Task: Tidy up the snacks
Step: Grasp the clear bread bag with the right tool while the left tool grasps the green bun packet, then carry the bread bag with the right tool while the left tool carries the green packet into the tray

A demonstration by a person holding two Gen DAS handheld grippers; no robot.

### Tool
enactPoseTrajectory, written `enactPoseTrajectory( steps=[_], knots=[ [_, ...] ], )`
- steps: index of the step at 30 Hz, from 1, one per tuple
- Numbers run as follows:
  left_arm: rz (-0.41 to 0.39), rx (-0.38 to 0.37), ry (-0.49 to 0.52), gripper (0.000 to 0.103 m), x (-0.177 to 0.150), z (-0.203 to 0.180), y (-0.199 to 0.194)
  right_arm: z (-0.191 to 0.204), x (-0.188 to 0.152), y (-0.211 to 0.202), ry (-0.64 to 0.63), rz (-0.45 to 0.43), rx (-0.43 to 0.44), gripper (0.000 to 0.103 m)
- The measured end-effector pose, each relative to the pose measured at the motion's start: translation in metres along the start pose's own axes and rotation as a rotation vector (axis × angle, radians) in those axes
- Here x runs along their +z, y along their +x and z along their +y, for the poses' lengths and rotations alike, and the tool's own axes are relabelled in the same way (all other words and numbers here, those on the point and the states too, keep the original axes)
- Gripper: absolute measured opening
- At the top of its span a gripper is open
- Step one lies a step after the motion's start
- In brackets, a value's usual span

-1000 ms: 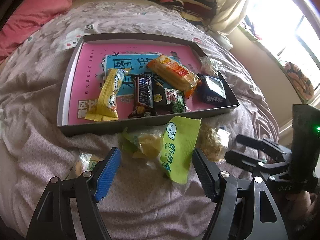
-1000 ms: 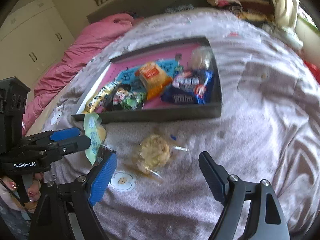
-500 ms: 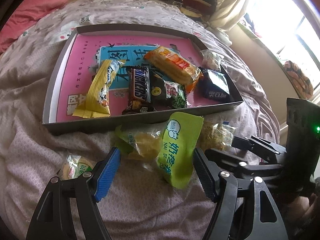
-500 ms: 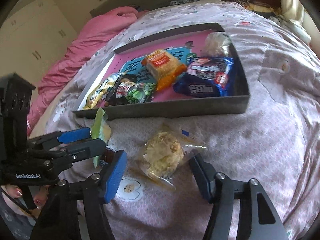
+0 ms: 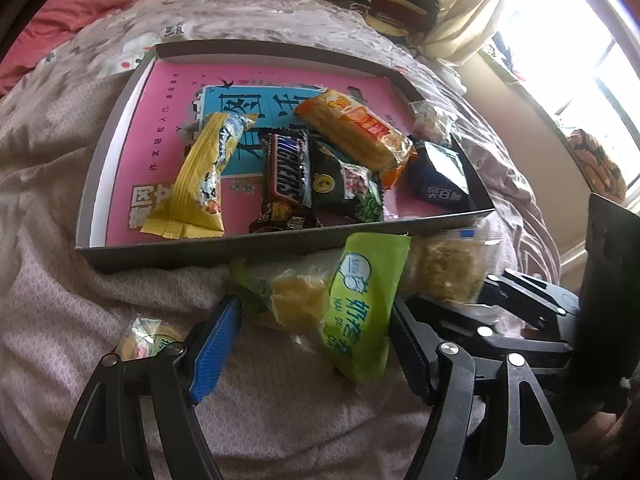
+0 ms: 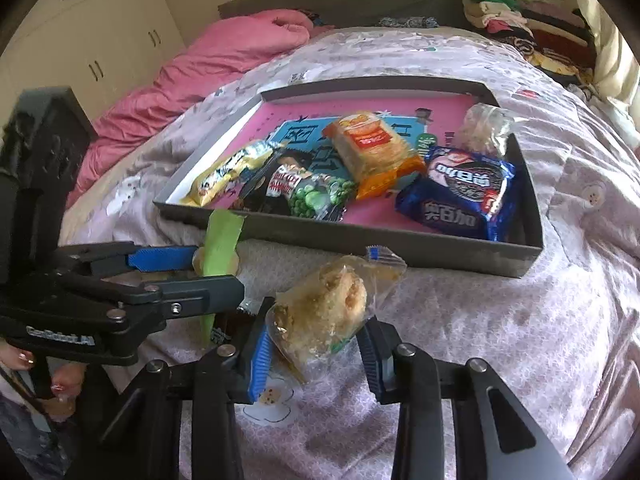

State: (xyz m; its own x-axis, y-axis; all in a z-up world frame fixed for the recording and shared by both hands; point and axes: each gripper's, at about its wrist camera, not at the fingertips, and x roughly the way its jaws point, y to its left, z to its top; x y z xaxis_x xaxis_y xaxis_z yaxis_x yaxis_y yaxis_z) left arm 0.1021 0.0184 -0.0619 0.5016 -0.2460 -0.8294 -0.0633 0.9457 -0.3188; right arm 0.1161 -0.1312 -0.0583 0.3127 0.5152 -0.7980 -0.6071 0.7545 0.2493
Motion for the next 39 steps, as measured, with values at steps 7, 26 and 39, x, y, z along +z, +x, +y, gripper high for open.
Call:
enactPoseTrajectory(
  steps=[7,26,39],
  knots=[
    [0.010,0.049,-0.016,0.038,0.001,0.008,0.008,-0.004,0.002,-0.008,0.020,-0.021,0.007,0.037],
    [-0.091,0.013,0.029,0.033,0.004,-0.006,-0.035,-0.005,0.009,-0.032,0.020,-0.128,0.025,0.033],
    [-0.170,0.034,0.017,0.033,0.018,-0.004,-0.065,-0.008,0.016,-0.053,0.033,-0.236,0.053,0.031]
  ],
)
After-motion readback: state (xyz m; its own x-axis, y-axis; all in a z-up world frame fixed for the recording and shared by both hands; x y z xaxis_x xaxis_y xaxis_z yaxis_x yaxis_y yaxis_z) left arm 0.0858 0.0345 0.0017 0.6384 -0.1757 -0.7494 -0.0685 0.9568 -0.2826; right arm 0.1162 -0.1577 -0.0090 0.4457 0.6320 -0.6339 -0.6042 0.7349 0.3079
